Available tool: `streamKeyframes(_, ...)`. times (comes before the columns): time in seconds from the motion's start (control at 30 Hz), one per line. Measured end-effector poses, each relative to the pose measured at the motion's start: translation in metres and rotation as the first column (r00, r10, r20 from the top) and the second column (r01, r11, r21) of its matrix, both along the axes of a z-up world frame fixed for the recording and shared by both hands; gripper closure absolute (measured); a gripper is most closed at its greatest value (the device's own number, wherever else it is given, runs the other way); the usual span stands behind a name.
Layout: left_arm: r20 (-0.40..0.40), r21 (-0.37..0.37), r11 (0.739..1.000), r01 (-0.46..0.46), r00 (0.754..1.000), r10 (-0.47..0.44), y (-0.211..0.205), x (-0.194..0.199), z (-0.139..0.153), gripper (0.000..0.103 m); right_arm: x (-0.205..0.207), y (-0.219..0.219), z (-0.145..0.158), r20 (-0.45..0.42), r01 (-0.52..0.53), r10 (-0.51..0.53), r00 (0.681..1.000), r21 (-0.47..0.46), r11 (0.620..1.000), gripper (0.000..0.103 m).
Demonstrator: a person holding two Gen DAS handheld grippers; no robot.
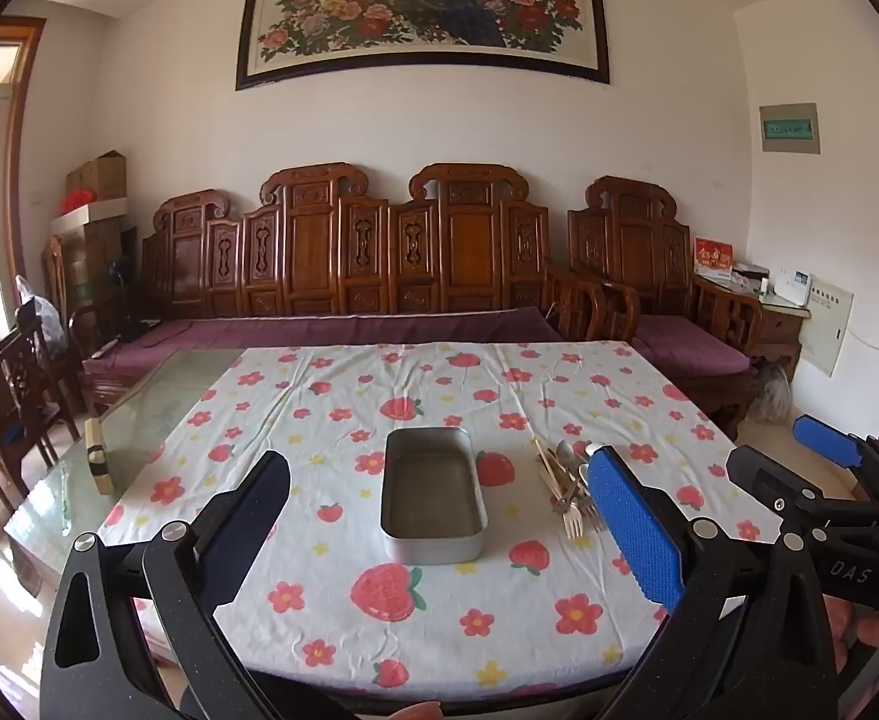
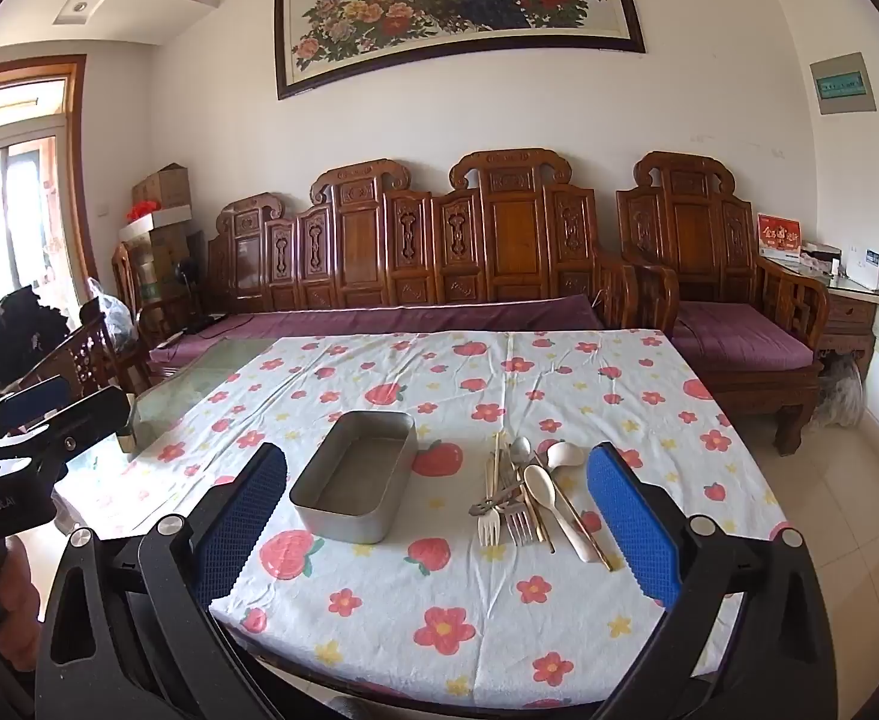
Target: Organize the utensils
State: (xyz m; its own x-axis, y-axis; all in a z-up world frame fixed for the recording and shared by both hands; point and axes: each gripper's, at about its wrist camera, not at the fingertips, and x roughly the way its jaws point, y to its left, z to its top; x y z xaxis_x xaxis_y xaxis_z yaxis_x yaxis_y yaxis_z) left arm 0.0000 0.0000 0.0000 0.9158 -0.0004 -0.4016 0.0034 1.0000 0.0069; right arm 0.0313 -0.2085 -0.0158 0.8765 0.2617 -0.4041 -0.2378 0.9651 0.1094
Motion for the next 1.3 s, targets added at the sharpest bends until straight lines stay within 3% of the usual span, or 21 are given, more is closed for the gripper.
streamKeyframes(1.3, 0.002, 0.005, 1.000, 0.001, 1.000, -0.001, -0.0003, 0.0000, 0.0001, 0.006, 0.0002, 0.0002, 0.0027, 0.001, 0.001, -0.001, 1.000, 0.002, 1.000, 0.003)
